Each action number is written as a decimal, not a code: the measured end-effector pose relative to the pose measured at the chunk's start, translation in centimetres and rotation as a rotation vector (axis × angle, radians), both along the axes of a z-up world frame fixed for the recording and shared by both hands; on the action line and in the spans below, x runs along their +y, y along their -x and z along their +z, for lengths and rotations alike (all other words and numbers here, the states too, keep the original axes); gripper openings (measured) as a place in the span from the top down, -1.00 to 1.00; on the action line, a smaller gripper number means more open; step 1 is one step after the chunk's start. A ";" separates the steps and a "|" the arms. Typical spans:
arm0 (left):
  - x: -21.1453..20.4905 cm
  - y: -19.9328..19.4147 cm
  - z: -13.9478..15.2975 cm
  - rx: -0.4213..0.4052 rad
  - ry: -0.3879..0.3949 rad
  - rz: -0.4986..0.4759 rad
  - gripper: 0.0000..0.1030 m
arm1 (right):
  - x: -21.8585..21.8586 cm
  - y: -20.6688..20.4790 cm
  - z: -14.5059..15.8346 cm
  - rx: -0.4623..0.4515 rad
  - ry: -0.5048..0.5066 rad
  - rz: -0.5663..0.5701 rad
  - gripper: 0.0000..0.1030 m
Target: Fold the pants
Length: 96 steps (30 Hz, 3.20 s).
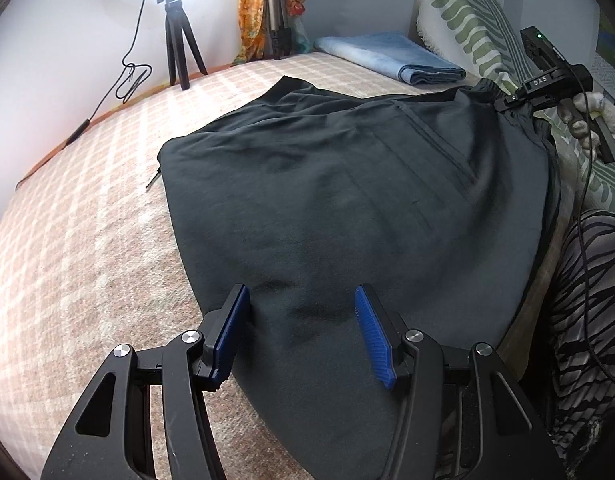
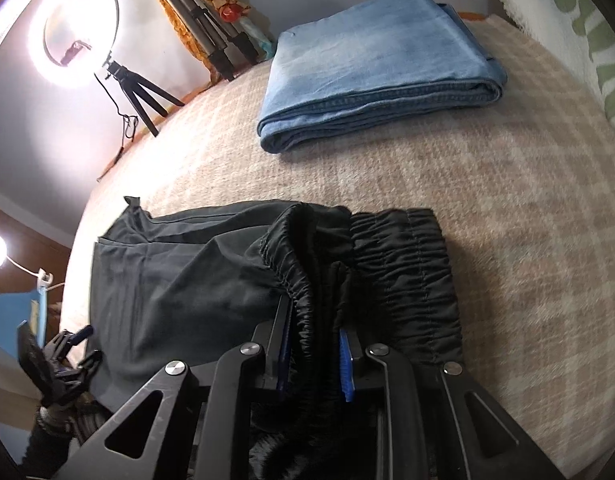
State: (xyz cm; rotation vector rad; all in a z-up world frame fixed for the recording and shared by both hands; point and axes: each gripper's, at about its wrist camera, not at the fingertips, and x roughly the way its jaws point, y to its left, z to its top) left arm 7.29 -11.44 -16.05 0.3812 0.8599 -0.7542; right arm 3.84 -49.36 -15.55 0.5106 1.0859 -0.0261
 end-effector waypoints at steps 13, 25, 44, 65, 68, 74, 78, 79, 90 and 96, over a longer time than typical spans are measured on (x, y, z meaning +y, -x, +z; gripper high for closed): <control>0.1 0.5 0.0 -0.022 -0.015 -0.016 -0.05 | -1.8 1.9 1.1 0.006 -0.052 -0.045 0.28; 0.4 0.4 0.0 -0.004 -0.004 -0.017 -0.05 | 0.4 6.1 3.3 0.008 0.017 -0.078 0.13; 2.3 -0.1 0.3 -0.020 -0.034 0.010 -0.10 | 0.7 7.1 4.3 0.037 0.029 -0.003 0.41; -0.1 0.3 0.0 -0.029 -0.055 -0.101 -0.10 | 6.3 -11.6 0.4 -0.009 0.237 0.528 -0.10; -0.1 -0.2 -0.1 -0.016 -0.049 -0.098 -0.10 | 5.7 -11.7 -0.6 0.014 0.208 0.533 0.00; 0.0 -0.6 -0.4 0.001 -0.018 -0.086 -0.12 | 7.5 -10.2 0.0 -0.041 0.262 0.599 1.00; 0.2 -0.5 -0.4 0.004 -0.014 -0.085 -0.13 | 7.1 -10.7 0.0 -0.040 0.357 0.534 1.00; 0.2 -0.6 -0.4 0.004 -0.016 -0.085 -0.13 | 7.0 -11.0 -0.4 -0.027 0.387 0.515 1.00; 1.7 -1.7 0.6 0.008 -0.016 -0.006 -0.13 | 8.4 -10.1 4.0 -0.132 0.250 0.485 0.47; 2.6 -1.5 1.2 -0.012 -0.023 0.014 -0.13 | 15.7 -11.8 3.5 -0.125 0.367 0.687 0.19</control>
